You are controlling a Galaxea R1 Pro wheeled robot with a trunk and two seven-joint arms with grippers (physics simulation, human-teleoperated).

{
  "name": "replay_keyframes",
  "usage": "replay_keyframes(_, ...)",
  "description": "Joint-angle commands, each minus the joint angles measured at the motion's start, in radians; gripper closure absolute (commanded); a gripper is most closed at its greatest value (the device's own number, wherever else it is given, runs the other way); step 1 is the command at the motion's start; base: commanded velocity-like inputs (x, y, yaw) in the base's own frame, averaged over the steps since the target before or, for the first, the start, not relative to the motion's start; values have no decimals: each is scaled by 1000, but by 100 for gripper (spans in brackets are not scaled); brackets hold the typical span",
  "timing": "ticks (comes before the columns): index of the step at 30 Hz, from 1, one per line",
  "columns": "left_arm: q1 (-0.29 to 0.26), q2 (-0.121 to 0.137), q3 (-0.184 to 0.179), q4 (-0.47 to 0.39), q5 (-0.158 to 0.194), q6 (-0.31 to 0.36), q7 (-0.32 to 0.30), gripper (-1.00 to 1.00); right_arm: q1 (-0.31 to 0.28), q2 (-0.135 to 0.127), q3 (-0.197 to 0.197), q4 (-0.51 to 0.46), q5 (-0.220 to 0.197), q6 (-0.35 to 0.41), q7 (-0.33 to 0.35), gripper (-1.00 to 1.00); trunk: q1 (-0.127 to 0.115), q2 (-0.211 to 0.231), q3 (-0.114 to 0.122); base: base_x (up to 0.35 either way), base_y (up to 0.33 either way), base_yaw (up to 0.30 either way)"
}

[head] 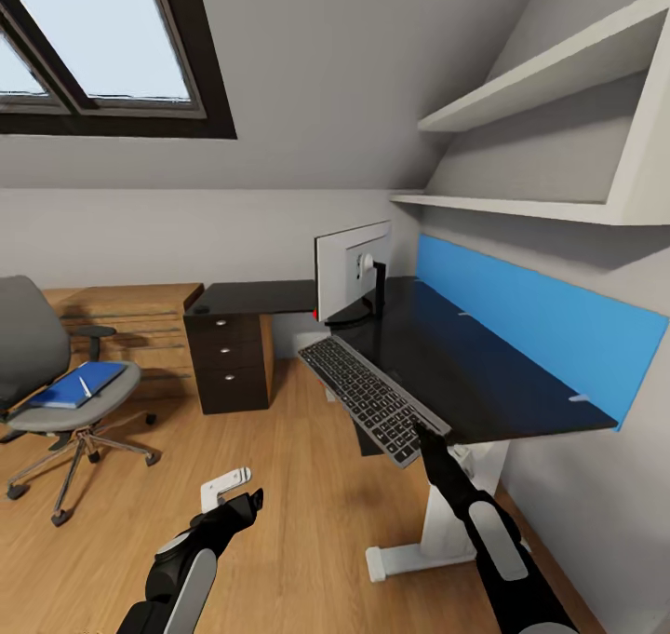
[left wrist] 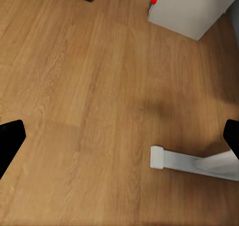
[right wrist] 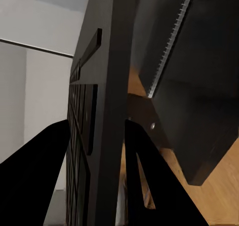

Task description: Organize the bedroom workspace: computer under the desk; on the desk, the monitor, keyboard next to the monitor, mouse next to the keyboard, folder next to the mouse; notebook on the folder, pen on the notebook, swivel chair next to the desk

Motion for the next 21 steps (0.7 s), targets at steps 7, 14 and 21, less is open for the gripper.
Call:
replay_keyframes(7, -1, 0, -2, -1, 10, 2, 10, -100, 0, 2, 4, -1, -8, 9, 1, 100, -27, 49, 27, 0, 0, 202)
replay_keyframes(14, -1, 0, -2, -1, 10, 2, 10, -100, 0, 3, 25, -1, -8, 11, -3, 100, -54, 98, 56, 0, 0, 220)
replay_keyframes(21, -1, 0, -2, -1, 10, 2, 10, -100, 0, 3, 57, -1, -8, 8, -18, 100, -81, 147, 84, 0, 0, 230)
